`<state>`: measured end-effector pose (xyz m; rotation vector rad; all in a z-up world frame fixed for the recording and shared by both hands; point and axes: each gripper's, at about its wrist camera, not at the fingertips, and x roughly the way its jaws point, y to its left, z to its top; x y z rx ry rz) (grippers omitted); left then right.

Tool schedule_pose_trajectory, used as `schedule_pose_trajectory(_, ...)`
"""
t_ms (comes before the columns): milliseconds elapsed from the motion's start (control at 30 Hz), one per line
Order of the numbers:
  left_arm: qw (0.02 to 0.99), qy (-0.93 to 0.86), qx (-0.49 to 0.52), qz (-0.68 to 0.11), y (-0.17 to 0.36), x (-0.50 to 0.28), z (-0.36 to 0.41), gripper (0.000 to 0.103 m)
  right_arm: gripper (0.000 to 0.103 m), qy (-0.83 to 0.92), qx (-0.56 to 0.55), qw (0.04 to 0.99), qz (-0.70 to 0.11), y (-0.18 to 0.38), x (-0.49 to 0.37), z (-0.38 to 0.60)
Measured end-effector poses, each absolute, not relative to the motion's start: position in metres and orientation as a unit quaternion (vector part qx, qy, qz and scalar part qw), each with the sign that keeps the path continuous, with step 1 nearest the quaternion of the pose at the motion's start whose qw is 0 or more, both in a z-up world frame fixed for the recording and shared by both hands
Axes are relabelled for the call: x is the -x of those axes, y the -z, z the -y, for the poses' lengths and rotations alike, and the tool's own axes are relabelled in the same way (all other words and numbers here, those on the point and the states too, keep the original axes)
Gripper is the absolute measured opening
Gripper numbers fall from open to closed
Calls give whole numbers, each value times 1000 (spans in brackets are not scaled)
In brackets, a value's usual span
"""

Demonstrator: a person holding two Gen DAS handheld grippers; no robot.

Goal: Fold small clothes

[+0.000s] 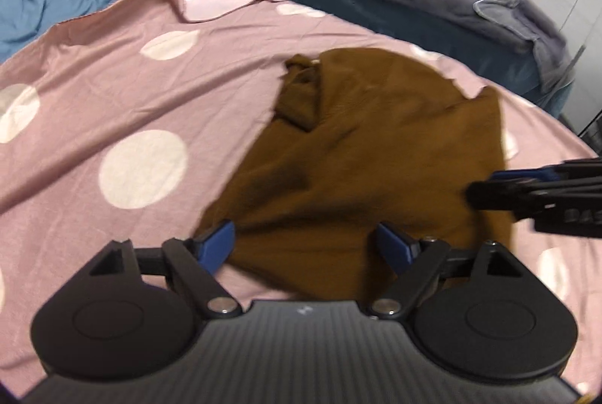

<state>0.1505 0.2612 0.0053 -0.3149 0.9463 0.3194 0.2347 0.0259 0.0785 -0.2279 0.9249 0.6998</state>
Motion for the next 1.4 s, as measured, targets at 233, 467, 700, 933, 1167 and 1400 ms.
schedule_pose_trajectory(233, 855, -206, 153, -451, -12, -140, -297, 94, 68, -283, 108, 854, -424, -84, -239, -9)
schedule_pose_trajectory(467, 858, -186, 181, -443, -29, -125, -299, 94, 88, -295, 38, 846, -442, -90, -234, 20)
schedule_pose_trajectory(700, 860, -159, 192, -445, -35, -121, -279, 97, 88, -295, -64, 824, -480, -81, -231, 41)
schedule_pose_trajectory(933, 839, -130, 314, -426, -24, -105, -282, 98, 88, -280, -186, 796, -503, -64, -229, 67)
schedule_pose_trajectory(1167, 807, -115, 430, -389, 12, -82, -290, 100, 91, -259, -286, 765, -516, -39, -228, 90)
schedule_pose_trajectory(1400, 798, -109, 481, -346, 22, -95, -299, 100, 91, -260, -320, 748, -520, -29, -230, 93)
